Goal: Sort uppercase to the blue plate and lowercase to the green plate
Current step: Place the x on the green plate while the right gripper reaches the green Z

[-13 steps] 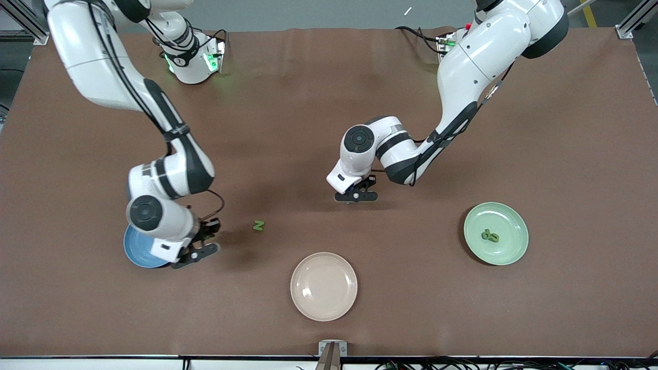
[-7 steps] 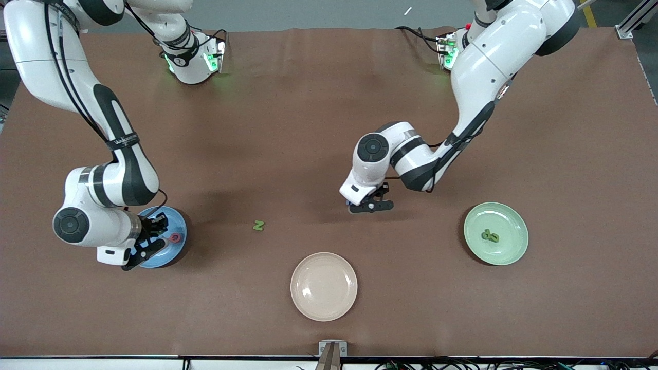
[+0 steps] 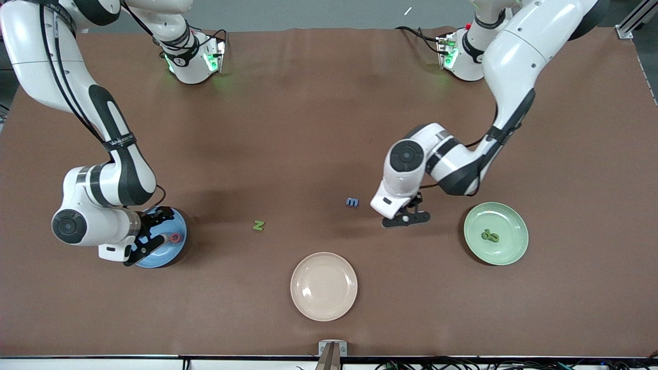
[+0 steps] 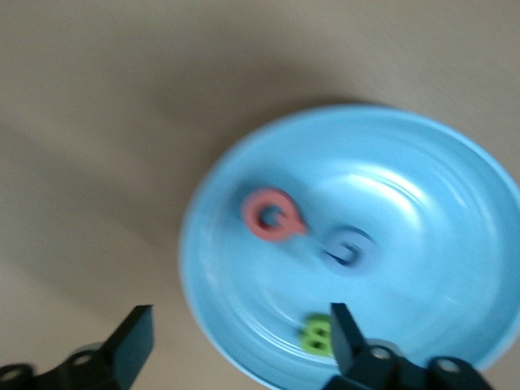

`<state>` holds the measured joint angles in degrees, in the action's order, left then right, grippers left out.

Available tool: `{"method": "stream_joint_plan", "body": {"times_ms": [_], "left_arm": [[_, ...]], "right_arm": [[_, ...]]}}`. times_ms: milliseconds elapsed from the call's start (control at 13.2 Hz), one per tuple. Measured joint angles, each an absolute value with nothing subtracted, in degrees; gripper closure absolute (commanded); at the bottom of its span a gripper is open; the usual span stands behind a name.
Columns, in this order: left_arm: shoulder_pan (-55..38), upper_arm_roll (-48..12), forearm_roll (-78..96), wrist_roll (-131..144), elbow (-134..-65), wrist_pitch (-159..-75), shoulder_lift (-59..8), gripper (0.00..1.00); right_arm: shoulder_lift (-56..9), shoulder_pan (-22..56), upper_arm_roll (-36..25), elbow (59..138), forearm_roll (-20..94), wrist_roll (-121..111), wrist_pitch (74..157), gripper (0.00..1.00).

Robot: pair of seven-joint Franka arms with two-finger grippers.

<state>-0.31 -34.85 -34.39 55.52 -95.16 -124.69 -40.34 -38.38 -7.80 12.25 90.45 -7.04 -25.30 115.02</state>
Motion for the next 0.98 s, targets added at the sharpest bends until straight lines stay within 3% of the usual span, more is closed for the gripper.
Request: {"method": "stream_joint_plan", "body": {"times_ms": [529,680,756,831,907,983], "left_arm": [[17.5,-34.9,-34.4,31.7,-97.0,-124.3,-39.2,0.94],[21.2,-34.9,-34.4,27.6,-97.5,-124.3,-39.2,0.84],[22.4,-34.9,-34.4,26.5,-97.7,-124.3,-39.2,0.75],[23.3,-34.9,-34.4,26.1,-97.8,-124.3,-39.2,0.49],[23.9,-34.9,-34.4,26.1,-98.0,-124.3,-39.2,0.13],[24.3,-34.9,-34.4,26.1,-98.1,-124.3,-39.2,0.0]], "right_arm": [[-38.1,6.9,15.2,90.0,-6.6,23.1,120.3,0.0],[-38.3,9.8,15.2,90.2,-6.6,31.5,123.6,0.0],[-38.6,10.6,15.1,90.6,-6.6,33.8,125.4,0.0],[-39.1,11.0,15.1,91.0,-6.6,35.1,127.1,0.02],[-39.8,11.1,15.1,91.6,-6.6,35.6,129.3,0.03],[-40.5,11.1,15.0,92.6,-6.6,36.0,131.8,0.03]]}}
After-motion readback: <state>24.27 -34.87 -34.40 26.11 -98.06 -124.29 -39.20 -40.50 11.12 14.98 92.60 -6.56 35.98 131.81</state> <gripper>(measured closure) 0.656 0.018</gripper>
